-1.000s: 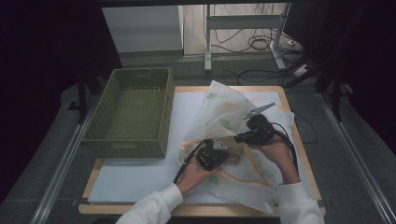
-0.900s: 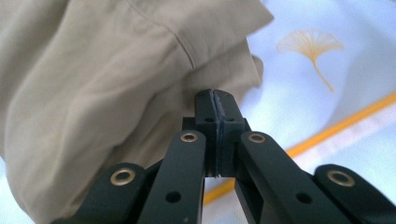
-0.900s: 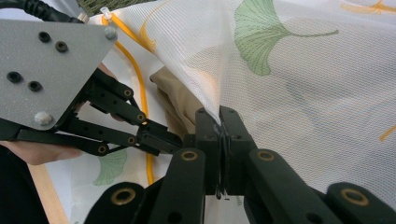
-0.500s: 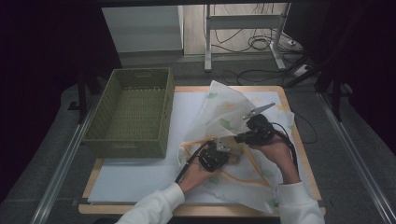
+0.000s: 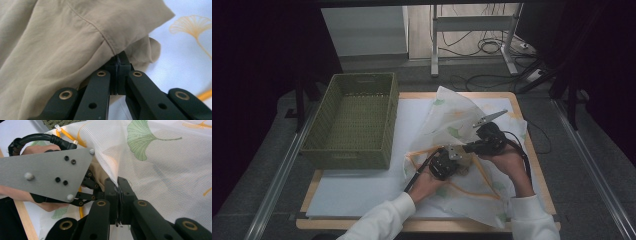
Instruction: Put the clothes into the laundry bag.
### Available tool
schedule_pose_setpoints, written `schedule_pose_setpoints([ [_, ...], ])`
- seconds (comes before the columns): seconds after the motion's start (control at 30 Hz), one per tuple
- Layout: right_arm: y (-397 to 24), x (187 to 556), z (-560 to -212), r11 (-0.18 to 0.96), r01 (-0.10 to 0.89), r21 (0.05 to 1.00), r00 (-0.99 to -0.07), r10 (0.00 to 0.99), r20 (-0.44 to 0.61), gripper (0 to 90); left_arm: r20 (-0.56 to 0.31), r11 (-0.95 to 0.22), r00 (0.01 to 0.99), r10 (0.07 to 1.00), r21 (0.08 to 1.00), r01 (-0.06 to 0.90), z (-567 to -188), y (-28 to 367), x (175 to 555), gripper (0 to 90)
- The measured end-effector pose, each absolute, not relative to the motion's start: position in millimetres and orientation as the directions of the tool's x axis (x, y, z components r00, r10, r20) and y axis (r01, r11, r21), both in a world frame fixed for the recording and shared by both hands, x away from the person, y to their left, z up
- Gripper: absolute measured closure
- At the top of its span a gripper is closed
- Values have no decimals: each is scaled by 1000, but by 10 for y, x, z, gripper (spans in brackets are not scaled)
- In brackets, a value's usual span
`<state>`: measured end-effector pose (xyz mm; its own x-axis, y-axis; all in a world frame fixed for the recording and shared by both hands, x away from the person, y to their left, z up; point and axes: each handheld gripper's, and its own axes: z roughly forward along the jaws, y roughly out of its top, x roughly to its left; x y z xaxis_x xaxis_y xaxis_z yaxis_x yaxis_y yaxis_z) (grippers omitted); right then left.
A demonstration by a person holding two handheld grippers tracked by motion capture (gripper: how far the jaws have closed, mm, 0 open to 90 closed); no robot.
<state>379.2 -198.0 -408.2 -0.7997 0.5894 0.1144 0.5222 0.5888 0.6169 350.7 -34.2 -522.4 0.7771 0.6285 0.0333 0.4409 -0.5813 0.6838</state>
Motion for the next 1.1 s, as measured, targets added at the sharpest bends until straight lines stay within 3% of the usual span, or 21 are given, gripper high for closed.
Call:
schedule_pose_setpoints([
  [0.63,-1993,3806,-4098,585,526,618,-797,593,117,864,28,-571,778,628,696,436,-5186,-320,3484,900],
  [1.1,-1963,3801,-4147,598,525,606,-804,582,123,864,-59,-503,796,602,746,436,-5057,226,3076,900],
])
